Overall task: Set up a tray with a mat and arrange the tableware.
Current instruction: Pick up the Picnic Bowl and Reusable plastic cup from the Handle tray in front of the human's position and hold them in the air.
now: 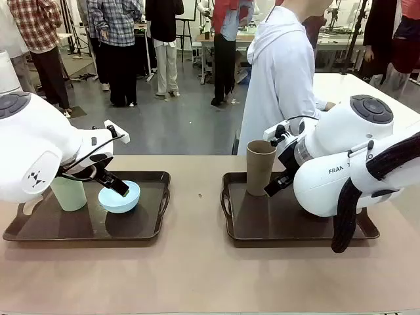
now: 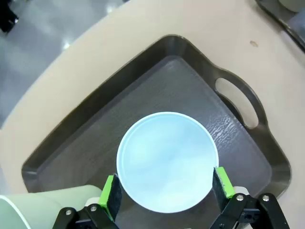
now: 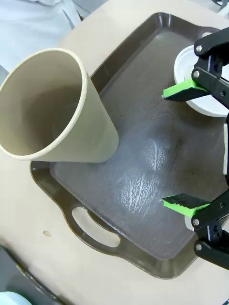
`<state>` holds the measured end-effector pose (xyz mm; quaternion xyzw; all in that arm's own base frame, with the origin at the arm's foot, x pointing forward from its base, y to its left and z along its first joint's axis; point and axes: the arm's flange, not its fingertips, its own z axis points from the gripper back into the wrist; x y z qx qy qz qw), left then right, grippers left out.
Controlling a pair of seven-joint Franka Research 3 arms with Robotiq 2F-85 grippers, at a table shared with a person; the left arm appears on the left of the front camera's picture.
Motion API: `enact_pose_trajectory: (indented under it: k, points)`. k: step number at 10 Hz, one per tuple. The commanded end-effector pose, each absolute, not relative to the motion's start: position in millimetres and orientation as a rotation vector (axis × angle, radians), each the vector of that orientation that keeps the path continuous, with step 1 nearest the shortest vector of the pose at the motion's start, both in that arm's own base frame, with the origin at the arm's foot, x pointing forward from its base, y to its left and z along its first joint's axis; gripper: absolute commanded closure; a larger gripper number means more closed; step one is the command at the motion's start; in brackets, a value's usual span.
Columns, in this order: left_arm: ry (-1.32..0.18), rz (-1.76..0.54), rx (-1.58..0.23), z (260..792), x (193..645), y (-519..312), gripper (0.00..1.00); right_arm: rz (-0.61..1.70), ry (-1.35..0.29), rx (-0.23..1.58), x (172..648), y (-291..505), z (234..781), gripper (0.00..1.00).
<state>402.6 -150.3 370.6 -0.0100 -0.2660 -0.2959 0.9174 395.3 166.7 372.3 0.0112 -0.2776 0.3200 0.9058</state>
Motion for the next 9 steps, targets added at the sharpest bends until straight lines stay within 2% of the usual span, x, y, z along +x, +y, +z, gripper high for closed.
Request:
enact_pose_trajectory:
  k: [1,9]
  points:
    - [-0.551,-0.608,-0.021,371.8,403.2,-150.6,0.00,0.661,-0.573,0.023,395.3,166.7,372.3,0.00]
    - [-0.551,-0.608,-0.021,371.8,403.2,-150.6,0.00,0.661,-0.573,0.023,395.3,166.7,372.3,0.00]
